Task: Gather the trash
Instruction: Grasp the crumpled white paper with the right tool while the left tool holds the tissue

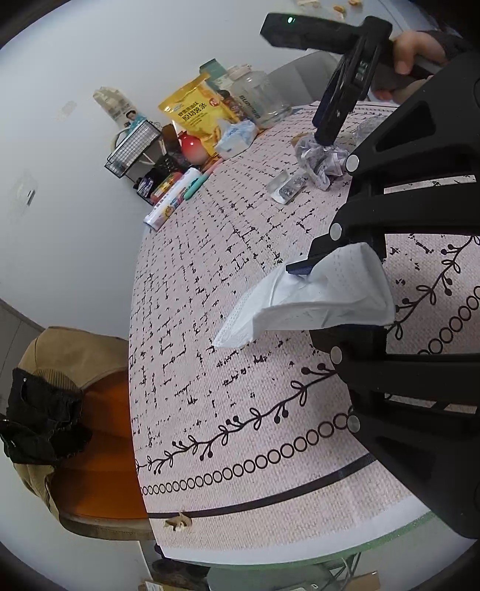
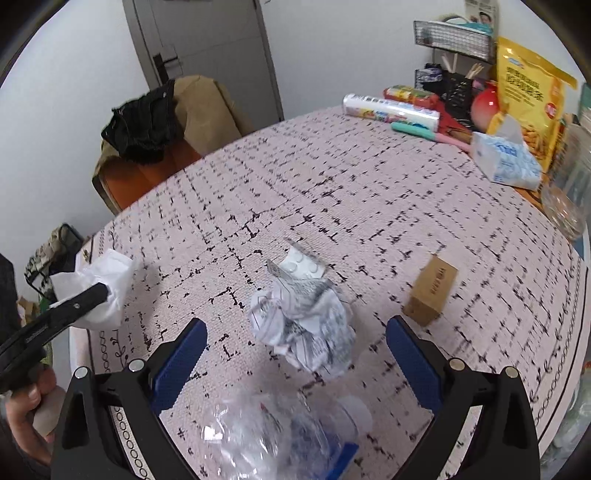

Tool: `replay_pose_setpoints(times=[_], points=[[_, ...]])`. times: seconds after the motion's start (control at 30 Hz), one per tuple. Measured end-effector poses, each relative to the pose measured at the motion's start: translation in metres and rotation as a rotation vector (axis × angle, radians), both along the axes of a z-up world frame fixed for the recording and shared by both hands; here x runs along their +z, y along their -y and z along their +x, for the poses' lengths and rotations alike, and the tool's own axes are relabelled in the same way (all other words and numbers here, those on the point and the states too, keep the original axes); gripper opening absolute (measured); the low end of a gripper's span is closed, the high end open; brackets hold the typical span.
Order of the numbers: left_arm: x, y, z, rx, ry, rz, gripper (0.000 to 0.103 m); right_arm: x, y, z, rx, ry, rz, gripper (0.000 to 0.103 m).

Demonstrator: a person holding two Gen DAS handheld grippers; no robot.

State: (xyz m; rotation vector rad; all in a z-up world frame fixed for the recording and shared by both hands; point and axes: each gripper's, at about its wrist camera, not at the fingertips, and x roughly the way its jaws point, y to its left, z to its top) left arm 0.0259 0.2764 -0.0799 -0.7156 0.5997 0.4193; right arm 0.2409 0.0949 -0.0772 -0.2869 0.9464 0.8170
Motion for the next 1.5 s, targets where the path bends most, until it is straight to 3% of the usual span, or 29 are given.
replay_pose_setpoints(times=[0.13, 0.27, 0.33, 0.73, 0.9, 1.2, 1.5], points=[[0.001, 0.002, -0.003, 0.005, 0.001, -0.001, 0.021, -0.013, -0.009, 0.008, -0.020, -0.017, -0.052, 0.089], [0.004, 0.004, -0.005, 0.006, 0.003, -0.001, 0.021, -0.024, -0.012, 0.014, -0.014, -0.103, -0.059, 0.039], [0.007, 0.006, -0.008, 0.005, 0.009, 0.003, 0.021, -0.019, -0.008, 0.011, -0.007, -0.101, -0.031, 0.030], [0.037, 0.039, -0.005, -0.043, 0.048, 0.051, 0.021, 0.045, 0.039, -0.020, 0.010, -0.030, 0.143, 0.023], [0.047, 0.059, 0.003, -0.086, 0.062, 0.066, 0.021, 0.064, 0.081, -0.029, -0.052, -0.003, 0.215, 0.020], [0.056, 0.106, 0.027, -0.198, 0.073, 0.086, 0.021, 0.073, 0.157, -0.044, -0.146, 0.012, 0.295, 0.020], [0.063, 0.166, 0.058, -0.334, 0.079, 0.112, 0.021, 0.063, 0.226, -0.050, -0.248, 0.005, 0.329, 0.020]])
